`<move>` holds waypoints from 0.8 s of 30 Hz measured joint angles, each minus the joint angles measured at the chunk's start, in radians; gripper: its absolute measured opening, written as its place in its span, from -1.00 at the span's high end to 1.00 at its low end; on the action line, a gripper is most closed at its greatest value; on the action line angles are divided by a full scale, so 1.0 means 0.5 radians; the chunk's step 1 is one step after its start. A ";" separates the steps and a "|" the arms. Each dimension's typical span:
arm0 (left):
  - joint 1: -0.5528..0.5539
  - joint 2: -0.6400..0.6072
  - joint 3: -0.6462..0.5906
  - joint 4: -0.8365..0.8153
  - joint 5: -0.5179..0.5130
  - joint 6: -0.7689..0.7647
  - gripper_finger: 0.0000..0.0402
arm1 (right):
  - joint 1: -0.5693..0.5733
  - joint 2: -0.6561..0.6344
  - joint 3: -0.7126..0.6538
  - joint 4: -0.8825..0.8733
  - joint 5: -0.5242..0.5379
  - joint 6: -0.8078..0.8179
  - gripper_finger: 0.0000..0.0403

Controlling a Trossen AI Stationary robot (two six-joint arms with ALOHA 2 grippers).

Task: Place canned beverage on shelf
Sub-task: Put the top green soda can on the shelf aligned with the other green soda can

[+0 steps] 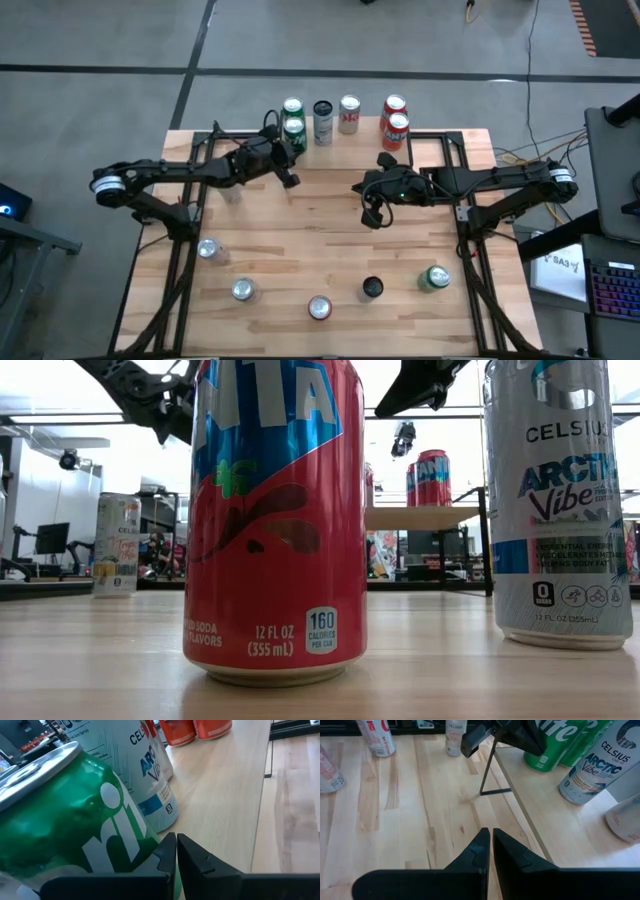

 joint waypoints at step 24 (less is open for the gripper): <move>0.080 -0.303 0.029 -0.592 0.333 0.303 1.00 | 0.000 0.000 0.000 -0.001 0.000 -0.027 0.94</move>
